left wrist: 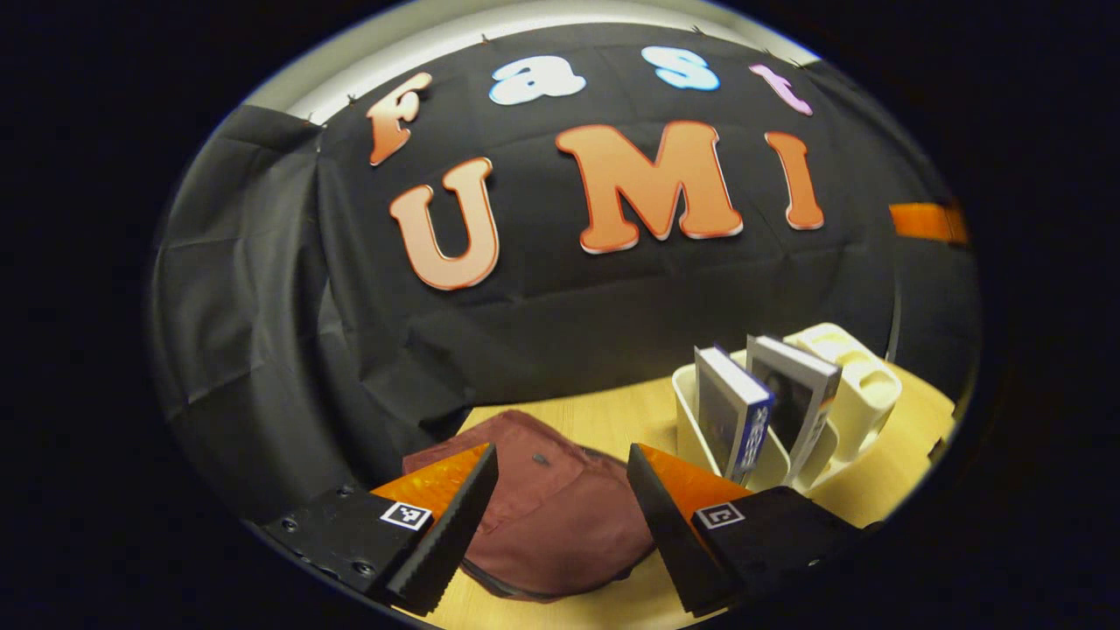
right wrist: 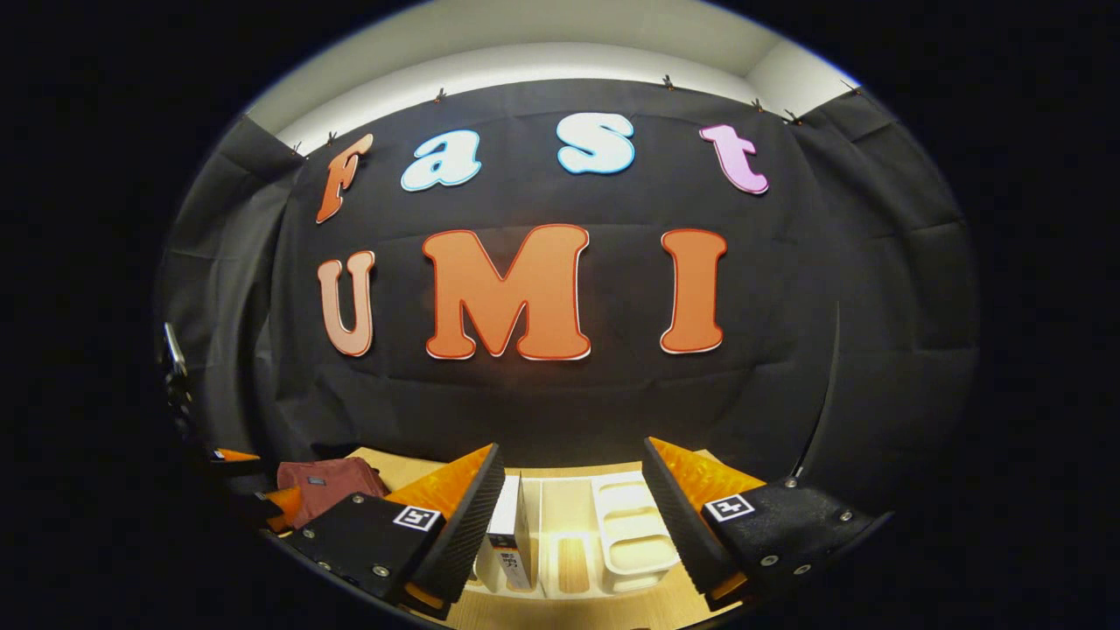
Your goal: Open the schoolbag, grab two books from the bookshelf and put them into the schoolbag.
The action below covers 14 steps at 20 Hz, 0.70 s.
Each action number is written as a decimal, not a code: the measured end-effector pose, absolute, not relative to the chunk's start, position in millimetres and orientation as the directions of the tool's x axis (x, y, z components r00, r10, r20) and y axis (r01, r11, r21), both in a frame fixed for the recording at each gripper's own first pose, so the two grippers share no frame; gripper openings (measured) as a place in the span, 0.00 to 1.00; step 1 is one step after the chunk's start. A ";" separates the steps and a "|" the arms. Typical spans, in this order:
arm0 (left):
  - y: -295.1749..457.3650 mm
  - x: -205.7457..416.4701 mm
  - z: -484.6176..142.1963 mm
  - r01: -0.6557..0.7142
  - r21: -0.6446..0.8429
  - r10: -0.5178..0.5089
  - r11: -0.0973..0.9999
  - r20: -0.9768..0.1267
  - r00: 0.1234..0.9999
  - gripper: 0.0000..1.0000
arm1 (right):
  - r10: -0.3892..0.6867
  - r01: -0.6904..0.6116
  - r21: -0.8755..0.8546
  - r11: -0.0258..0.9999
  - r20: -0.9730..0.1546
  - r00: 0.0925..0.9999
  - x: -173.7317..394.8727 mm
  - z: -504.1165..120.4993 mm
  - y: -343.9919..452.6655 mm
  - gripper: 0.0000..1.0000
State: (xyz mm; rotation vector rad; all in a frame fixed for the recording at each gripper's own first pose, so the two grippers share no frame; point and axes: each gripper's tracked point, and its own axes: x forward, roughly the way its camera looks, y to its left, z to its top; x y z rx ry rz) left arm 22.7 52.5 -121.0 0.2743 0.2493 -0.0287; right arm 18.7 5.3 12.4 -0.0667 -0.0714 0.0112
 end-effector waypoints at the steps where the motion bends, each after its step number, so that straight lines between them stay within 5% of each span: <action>1: 48.3 22.8 -136.9 0.086 0.281 -0.004 0.956 -0.281 0.960 0.94 | 0.006 -0.001 -0.069 0.998 0.068 0.998 18.9 10.8 2.1 0.94; 9: 39.6 24.7 -298.9 0.235 0.429 0.066 0.872 -0.580 0.812 0.98 | -0.029 0.032 -0.099 0.995 0.028 0.999 21.5 0.4 -18.9 0.93; 14: 32.4 24.4 -344.9 0.321 0.497 0.096 0.806 -0.644 0.759 0.98 | -0.043 0.042 -0.113 0.993 0.000 0.999 23.5 -4.8 -32.6 0.94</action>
